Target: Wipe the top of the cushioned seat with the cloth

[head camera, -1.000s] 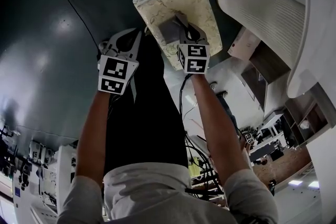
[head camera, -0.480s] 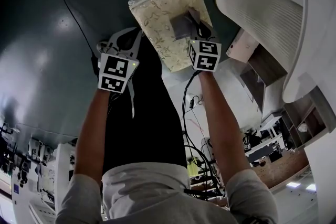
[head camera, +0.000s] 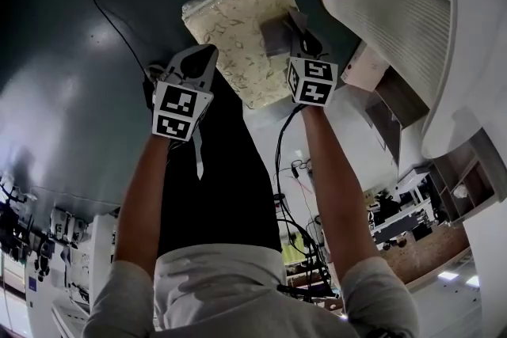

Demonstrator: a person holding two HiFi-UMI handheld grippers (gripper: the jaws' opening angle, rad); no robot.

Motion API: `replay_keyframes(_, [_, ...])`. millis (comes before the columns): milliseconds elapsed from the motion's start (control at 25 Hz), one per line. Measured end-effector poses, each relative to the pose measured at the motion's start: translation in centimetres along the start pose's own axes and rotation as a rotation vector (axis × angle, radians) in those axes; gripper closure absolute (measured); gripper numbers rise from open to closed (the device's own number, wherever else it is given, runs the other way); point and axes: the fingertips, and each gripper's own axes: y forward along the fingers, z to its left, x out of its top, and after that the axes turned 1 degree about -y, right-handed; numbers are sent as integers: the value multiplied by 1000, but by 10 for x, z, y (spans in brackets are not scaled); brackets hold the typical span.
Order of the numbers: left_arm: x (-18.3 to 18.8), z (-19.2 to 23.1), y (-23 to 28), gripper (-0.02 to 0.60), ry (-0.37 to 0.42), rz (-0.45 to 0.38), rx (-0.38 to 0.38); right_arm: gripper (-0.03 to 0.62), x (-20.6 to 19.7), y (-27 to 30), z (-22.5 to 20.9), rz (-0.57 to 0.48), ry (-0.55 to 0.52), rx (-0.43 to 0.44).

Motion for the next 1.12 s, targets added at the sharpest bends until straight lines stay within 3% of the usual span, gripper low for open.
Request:
replay_keyframes(240, [24, 11, 6, 568, -40, -8, 46, 569, 4, -3, -27, 14, 23, -24])
replay_keyframes(440, [34, 9, 14, 568, 14, -5, 31, 569, 8, 0, -50, 14, 39, -66])
replay_keyframes(880, [35, 3, 16, 568, 21, -11, 28, 569, 53, -4, -82, -73, 34, -172])
replay_keyframes(1000, [35, 9, 11, 568, -12, -31, 39, 569, 70, -6, -86, -101, -5, -201])
replay_keyframes(1120, [31, 15, 5, 568, -32, -41, 40, 569, 75, -1, -69, -95, -50, -172])
